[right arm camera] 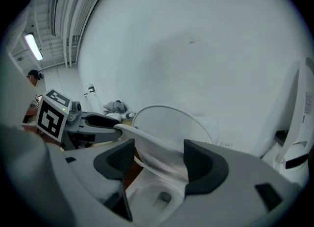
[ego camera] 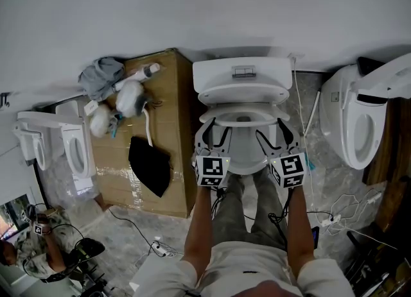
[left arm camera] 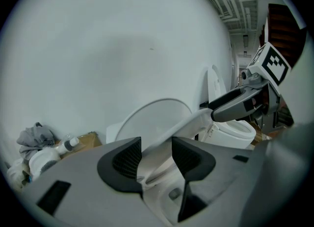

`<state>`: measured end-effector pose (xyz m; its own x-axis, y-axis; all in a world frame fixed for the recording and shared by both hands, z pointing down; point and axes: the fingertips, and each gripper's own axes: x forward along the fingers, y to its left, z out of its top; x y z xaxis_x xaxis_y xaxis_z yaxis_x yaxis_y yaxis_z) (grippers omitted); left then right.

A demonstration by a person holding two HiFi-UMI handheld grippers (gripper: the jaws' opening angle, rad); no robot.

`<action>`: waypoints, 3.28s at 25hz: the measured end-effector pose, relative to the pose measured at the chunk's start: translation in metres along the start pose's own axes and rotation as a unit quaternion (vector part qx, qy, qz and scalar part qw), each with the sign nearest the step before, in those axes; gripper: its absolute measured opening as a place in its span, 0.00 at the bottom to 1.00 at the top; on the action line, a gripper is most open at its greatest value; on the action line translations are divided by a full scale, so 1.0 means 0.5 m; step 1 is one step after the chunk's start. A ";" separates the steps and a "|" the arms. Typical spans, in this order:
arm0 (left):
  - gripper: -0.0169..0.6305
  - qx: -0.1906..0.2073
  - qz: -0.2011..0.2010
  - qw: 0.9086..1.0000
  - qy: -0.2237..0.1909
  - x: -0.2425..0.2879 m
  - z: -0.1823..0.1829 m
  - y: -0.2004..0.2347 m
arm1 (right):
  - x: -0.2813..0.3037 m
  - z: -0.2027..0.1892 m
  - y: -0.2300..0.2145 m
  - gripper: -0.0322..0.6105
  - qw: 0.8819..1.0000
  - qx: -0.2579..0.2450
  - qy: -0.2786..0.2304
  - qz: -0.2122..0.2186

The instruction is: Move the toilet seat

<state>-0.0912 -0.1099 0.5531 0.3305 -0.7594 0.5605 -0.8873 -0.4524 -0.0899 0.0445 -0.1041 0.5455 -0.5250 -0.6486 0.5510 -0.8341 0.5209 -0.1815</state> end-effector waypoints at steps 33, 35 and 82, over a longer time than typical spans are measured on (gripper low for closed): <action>0.34 -0.001 0.014 1.000 -0.017 0.068 0.052 0.050 | 0.065 0.061 -0.051 0.56 1.000 -0.009 -0.014 -0.024; 0.34 -0.001 0.016 1.000 -0.017 0.072 0.054 0.052 | 0.069 0.064 -0.055 0.56 1.000 -0.010 -0.014 -0.026; 0.42 -0.007 0.059 0.998 -0.019 0.123 0.088 0.079 | 0.129 0.117 -0.118 0.55 0.995 -0.064 -0.019 -0.077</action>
<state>-0.0917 -0.1951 0.5478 0.2353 -0.8237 0.5158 -0.9252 -0.3524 -0.1408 0.0499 -0.2089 0.5441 -0.4014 -0.7448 0.5331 -0.8779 0.4789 0.0080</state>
